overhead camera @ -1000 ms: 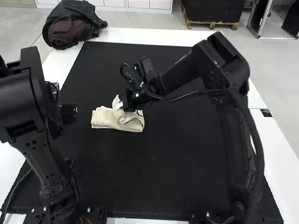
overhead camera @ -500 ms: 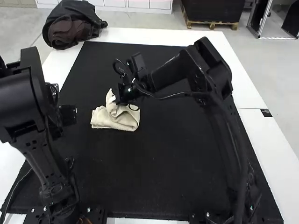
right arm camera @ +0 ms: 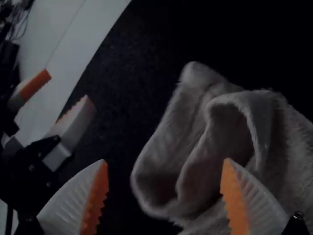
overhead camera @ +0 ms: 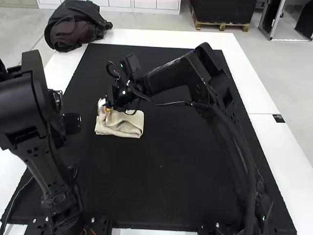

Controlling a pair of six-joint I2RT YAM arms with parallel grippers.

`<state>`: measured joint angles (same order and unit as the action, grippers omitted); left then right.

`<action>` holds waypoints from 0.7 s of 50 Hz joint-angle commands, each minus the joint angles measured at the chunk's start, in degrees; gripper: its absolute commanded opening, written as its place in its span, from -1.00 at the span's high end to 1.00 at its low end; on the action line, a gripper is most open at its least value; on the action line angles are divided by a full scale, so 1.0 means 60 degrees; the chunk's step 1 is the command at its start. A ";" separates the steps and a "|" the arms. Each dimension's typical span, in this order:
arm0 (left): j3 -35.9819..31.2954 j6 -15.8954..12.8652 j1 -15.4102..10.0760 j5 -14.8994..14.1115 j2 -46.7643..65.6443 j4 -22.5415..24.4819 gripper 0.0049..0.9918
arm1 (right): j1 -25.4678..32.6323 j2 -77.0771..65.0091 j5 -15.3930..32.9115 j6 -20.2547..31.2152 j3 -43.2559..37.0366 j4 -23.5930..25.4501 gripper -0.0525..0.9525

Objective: Fold the towel.

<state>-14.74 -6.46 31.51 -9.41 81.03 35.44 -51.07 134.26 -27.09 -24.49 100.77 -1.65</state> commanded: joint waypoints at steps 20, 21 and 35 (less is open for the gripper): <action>0.0113 -0.0183 0.0022 -0.0043 -0.0132 0.0128 -0.96 | 0.1260 -0.1546 -0.0758 0.0053 0.0622 0.0758 0.95; 0.0113 -0.0183 0.0022 -0.0043 -0.0132 0.0143 -0.96 | 0.1334 -0.1605 -0.0758 0.0097 0.0343 0.0583 0.95; 0.0113 -0.0154 0.0037 -0.0072 -0.0132 0.0158 -0.96 | 0.1466 -0.1663 -0.0685 0.0405 -0.2367 -0.1673 0.95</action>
<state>-14.44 -6.83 31.51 -9.41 81.03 35.81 -40.75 124.40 -30.48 -23.03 91.05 -8.62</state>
